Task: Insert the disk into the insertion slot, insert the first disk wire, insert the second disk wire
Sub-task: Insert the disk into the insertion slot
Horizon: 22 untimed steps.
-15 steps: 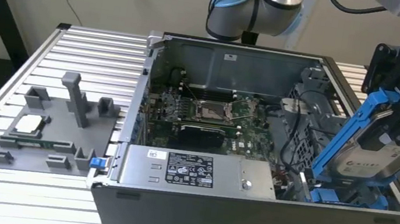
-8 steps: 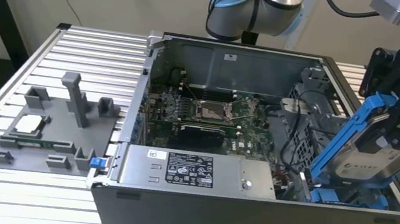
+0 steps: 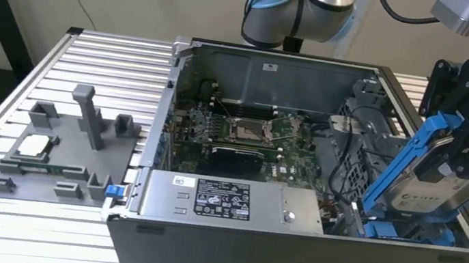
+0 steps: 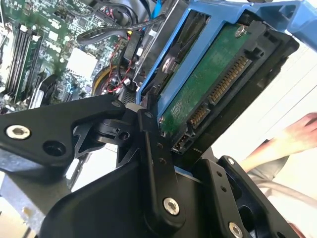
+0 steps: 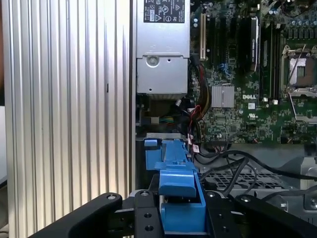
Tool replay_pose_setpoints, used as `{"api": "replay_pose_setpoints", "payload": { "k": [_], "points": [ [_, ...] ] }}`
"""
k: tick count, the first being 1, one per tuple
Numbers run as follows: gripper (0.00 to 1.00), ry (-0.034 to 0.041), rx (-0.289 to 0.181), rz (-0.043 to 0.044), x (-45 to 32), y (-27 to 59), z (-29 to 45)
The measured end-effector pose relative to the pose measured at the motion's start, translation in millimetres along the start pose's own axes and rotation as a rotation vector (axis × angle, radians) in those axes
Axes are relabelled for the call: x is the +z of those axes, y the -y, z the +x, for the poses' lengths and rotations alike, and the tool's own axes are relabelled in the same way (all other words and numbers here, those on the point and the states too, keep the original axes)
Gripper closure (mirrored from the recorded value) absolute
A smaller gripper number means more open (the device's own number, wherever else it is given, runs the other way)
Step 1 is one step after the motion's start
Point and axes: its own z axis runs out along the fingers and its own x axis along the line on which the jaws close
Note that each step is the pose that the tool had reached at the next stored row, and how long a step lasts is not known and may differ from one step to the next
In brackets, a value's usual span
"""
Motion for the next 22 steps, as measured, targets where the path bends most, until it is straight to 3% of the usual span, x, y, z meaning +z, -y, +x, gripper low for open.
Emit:
{"api": "replay_pose_setpoints", "payload": {
  "k": [10,22],
  "points": [
    [1.0,0.0005,0.0,0.0,3.2,0.1,-0.8],
    [1.0,0.0062,0.0,-0.0001,8.7,0.8,-4.2]
  ]
}}
